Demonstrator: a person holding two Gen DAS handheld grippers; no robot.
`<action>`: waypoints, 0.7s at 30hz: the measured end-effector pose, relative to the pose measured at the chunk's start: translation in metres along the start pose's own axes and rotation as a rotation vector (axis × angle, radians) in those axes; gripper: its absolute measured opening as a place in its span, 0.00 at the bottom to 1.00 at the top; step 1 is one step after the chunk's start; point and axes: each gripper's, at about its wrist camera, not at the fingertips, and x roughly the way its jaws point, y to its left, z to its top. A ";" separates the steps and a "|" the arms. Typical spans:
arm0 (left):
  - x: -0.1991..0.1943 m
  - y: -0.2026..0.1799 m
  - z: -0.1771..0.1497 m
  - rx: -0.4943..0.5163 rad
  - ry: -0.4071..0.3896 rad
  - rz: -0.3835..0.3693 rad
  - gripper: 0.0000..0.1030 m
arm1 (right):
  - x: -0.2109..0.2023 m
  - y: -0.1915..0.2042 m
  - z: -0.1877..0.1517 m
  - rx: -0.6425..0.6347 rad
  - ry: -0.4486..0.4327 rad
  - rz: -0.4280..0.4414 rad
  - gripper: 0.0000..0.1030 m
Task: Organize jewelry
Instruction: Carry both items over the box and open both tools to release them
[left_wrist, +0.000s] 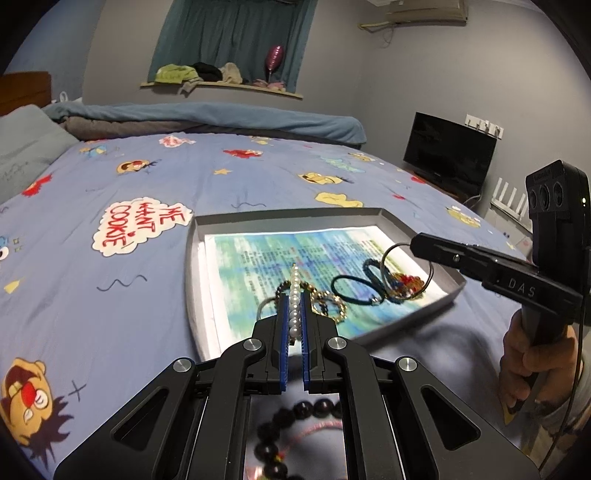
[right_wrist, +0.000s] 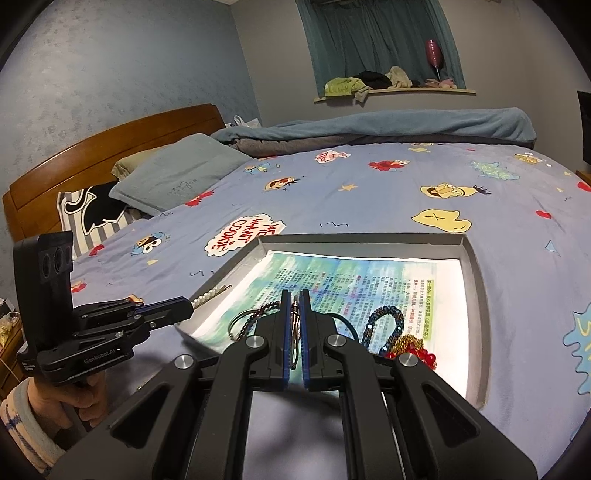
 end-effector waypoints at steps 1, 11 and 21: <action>0.003 0.001 0.001 -0.002 0.002 0.001 0.06 | 0.004 -0.001 0.000 0.001 0.003 0.000 0.04; 0.028 0.005 0.001 -0.012 0.030 0.007 0.06 | 0.038 -0.014 0.001 0.030 0.045 -0.023 0.04; 0.039 0.004 -0.006 0.001 0.054 0.018 0.06 | 0.049 -0.018 -0.007 0.033 0.068 -0.059 0.04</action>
